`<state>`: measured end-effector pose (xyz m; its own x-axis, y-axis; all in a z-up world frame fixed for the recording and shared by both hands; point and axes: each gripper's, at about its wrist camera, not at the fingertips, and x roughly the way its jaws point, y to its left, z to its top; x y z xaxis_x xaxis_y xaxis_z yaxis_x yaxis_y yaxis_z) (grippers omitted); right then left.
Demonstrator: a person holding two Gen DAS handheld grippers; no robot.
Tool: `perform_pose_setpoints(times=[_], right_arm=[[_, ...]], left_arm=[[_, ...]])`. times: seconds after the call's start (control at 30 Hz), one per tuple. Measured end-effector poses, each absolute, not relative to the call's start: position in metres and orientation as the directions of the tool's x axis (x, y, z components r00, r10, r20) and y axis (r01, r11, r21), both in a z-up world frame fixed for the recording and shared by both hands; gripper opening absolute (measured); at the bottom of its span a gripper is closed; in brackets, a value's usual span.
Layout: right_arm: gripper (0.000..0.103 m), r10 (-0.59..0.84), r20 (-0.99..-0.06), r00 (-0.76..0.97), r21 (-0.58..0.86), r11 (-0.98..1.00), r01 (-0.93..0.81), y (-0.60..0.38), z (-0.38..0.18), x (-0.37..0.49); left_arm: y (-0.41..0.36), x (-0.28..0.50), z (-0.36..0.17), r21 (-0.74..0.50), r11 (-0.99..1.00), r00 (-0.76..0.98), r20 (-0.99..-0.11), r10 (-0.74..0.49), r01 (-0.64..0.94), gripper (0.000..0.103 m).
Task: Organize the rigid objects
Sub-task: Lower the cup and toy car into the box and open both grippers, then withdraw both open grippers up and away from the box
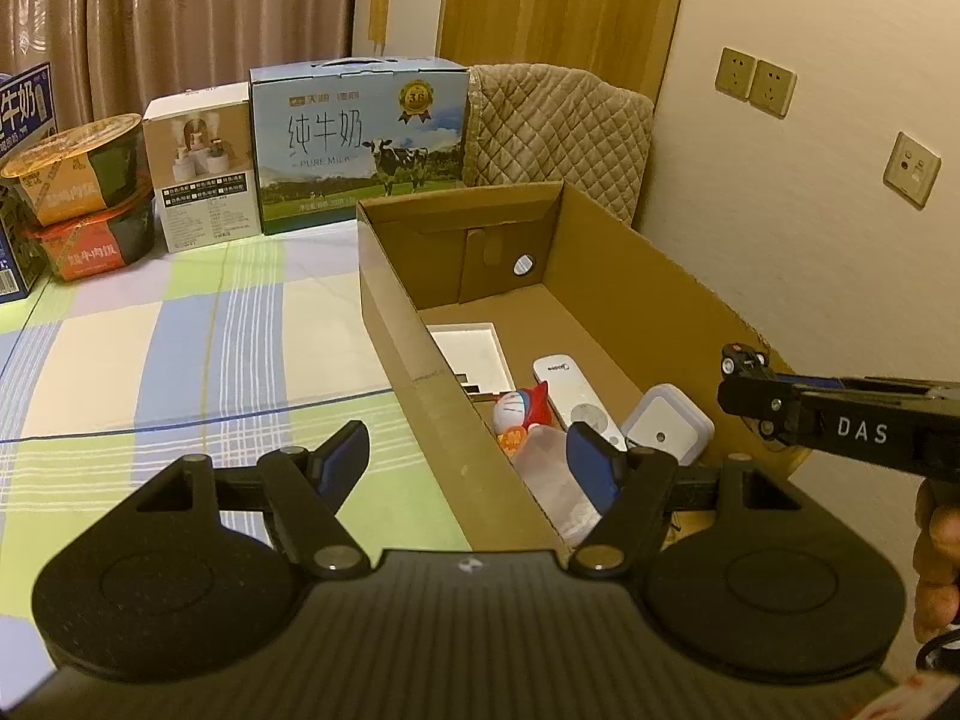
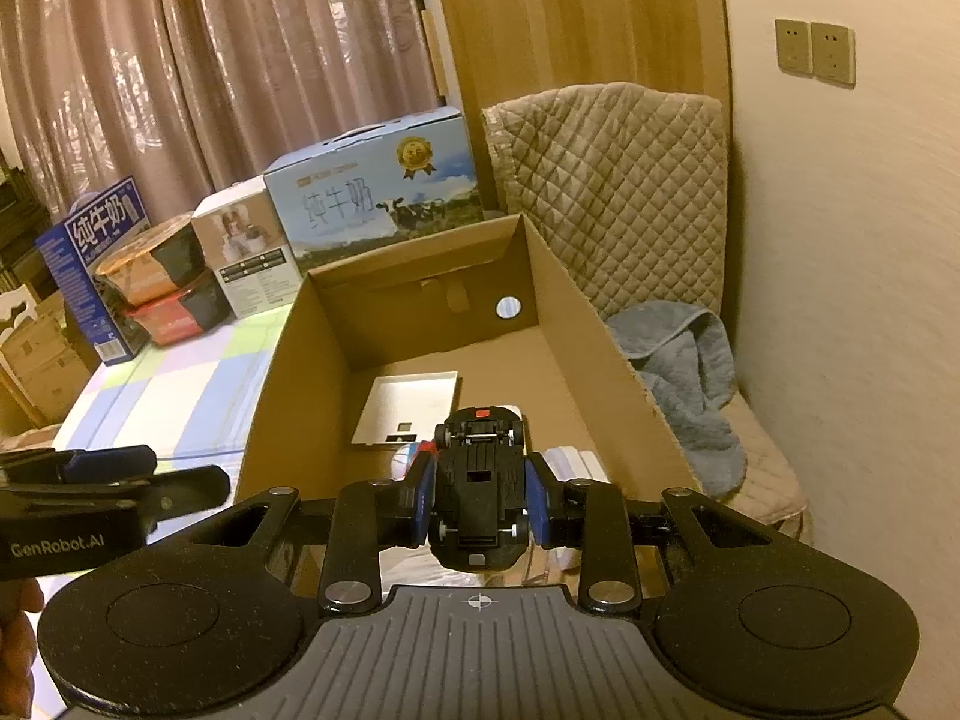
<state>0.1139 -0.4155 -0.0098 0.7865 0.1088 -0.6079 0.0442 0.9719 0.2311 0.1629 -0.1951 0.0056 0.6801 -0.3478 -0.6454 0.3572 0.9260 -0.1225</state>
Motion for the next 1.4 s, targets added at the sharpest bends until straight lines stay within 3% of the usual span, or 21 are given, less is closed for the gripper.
perform_pose_setpoints(times=[0.93, 1.0, 1.07, 1.4], right_arm=[[0.028, 0.141, -0.605, 0.783, 0.264, 0.964, 0.031, -0.412, -0.012, 0.119], [0.034, 0.152, -0.597, 0.787, 0.283, 0.959, 0.030, -0.414, -0.012, 0.121], [0.057, 0.150, -0.587, 0.796, 0.305, 0.951, 0.046, -0.418, -0.011, 0.122], [0.059, 0.138, -0.585, 0.799, 0.325, 0.943, 0.075, -0.427, -0.009, 0.117]], left_arm=[[-0.193, 0.163, 0.000, -0.134, 0.929, 0.676, -0.651, -0.345, 0.345, 0.068], [-0.192, 0.164, -0.001, -0.133, 0.930, 0.677, -0.651, -0.342, 0.342, 0.068], [-0.190, 0.164, -0.001, -0.134, 0.932, 0.678, -0.652, -0.340, 0.337, 0.069], [-0.187, 0.163, -0.002, -0.138, 0.934, 0.680, -0.651, -0.336, 0.329, 0.070]])
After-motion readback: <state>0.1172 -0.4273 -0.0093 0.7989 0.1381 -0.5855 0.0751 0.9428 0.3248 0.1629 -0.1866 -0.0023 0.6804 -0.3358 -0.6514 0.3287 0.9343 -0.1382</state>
